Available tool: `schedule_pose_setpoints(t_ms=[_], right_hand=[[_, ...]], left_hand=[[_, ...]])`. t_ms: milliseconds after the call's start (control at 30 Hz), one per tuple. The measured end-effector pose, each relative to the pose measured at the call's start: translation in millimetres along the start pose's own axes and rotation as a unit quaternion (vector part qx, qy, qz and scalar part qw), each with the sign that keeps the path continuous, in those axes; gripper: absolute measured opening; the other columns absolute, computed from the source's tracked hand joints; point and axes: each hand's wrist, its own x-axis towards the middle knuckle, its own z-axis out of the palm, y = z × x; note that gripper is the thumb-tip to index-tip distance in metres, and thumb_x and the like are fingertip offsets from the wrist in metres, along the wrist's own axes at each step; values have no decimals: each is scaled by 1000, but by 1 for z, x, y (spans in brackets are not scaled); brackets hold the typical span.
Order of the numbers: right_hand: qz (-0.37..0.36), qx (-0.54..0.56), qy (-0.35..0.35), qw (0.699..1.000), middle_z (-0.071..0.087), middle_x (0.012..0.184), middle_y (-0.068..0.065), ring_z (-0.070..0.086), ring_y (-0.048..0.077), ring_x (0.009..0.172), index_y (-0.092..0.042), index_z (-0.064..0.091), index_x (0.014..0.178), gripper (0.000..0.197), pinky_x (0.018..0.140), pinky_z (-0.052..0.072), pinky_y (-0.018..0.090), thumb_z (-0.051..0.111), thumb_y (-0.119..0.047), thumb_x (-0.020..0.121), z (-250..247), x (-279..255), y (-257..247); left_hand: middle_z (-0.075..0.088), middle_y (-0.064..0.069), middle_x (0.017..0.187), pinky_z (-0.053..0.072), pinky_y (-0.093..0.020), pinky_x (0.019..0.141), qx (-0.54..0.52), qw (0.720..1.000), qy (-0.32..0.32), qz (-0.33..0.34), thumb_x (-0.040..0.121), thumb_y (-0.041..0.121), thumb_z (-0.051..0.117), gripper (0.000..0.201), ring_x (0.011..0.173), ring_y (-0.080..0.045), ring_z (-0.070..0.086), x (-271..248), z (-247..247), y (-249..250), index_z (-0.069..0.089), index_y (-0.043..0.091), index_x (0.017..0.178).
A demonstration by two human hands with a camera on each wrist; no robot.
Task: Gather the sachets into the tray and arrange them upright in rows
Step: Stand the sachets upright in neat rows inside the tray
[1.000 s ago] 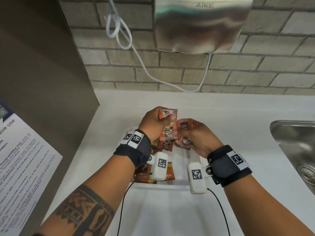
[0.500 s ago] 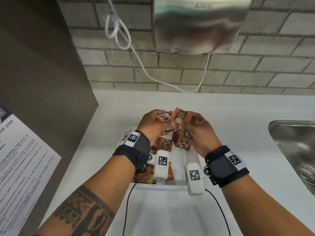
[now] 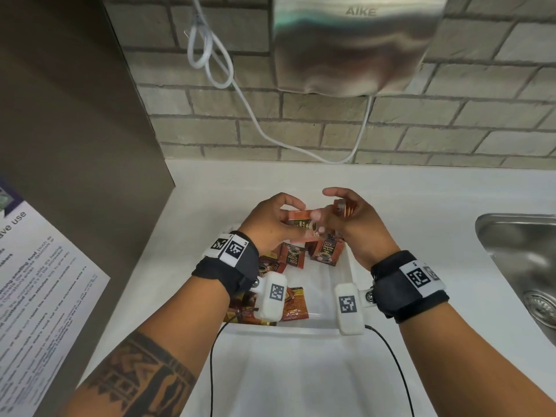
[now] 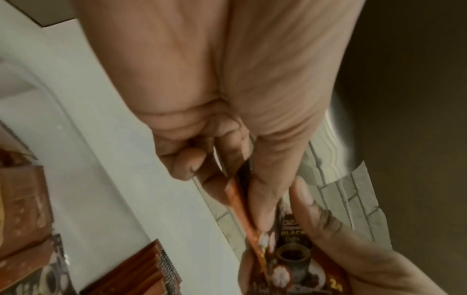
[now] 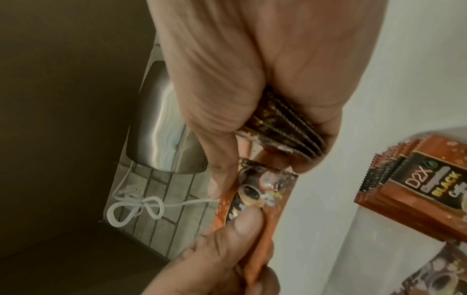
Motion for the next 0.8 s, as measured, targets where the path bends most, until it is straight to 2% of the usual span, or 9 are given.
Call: schedule_pose_setpoints(t_ms=[100, 233, 300, 400, 500, 567, 633, 700, 800], right_hand=[[31, -28, -20, 999, 65, 83, 6, 68, 31, 76, -17, 66, 119, 47, 85, 60, 46, 86, -23, 76, 1, 1, 0], [79, -68, -131, 986, 72, 100, 13, 71, 31, 90, -14, 68, 118, 47, 90, 56, 46, 86, -25, 76, -3, -3, 1], [94, -85, -176, 976, 73, 101, 17, 70, 34, 88, -9, 67, 118, 44, 82, 59, 41, 84, -20, 79, -3, -5, 1], [125, -82, -210, 966, 69, 90, 21, 62, 31, 78, 4, 62, 114, 39, 68, 53, 34, 80, -11, 84, -2, -6, 4], [148, -44, -221, 963, 68, 93, 26, 59, 34, 82, 4, 67, 107, 26, 69, 53, 35, 77, -4, 84, -3, -8, 4], [160, 5, -209, 965, 66, 93, 27, 58, 34, 81, 4, 67, 105, 24, 68, 54, 33, 75, 1, 83, -2, -8, 4], [173, 66, -167, 968, 66, 95, 26, 62, 35, 85, 8, 64, 110, 26, 72, 58, 36, 69, 6, 85, -2, -8, 4], [186, 120, -142, 965, 67, 103, 26, 66, 36, 93, 10, 62, 116, 29, 84, 57, 45, 63, 8, 87, -1, -7, 4], [184, 185, -129, 957, 67, 102, 24, 68, 34, 95, 5, 61, 116, 27, 85, 56, 46, 55, 10, 89, 4, -7, 1]], left_hand=[[78, -5, 90, 57, -34, 85, 36, 999, -2, 26, 79, 15, 86, 25, 86, -23, 74, -2, -2, 3, 72, 18, 99], [65, 6, 69, 47, -25, 64, 158, 985, -31, 67, 84, 16, 80, 10, 61, -7, 55, -2, -3, 11, 78, 18, 94], [69, 8, 79, 49, -27, 69, 242, 965, -66, 82, 87, 18, 75, 13, 70, -9, 59, -2, -3, 17, 78, 22, 99], [71, 3, 100, 54, -34, 83, 335, 931, -109, 93, 90, 20, 71, 16, 92, -18, 65, -2, 0, 27, 73, 22, 106], [63, 4, 108, 51, -29, 78, 355, 922, -101, 112, 87, 16, 74, 41, 89, -14, 61, -3, 4, 34, 60, 27, 123], [57, 5, 119, 48, -25, 82, 339, 925, -91, 148, 84, 8, 74, 62, 92, -7, 55, -5, 6, 36, 50, 28, 138], [49, 4, 138, 47, -30, 95, 326, 925, -100, 167, 84, 0, 68, 76, 114, -11, 52, -8, 7, 35, 38, 29, 148], [41, 5, 150, 47, -36, 102, 312, 927, -127, 163, 84, 1, 66, 88, 129, -15, 46, -13, 12, 37, 24, 37, 153], [48, 5, 144, 50, -39, 98, 310, 924, -151, 164, 81, 19, 79, 98, 114, -10, 53, -15, 23, 38, 18, 47, 151]])
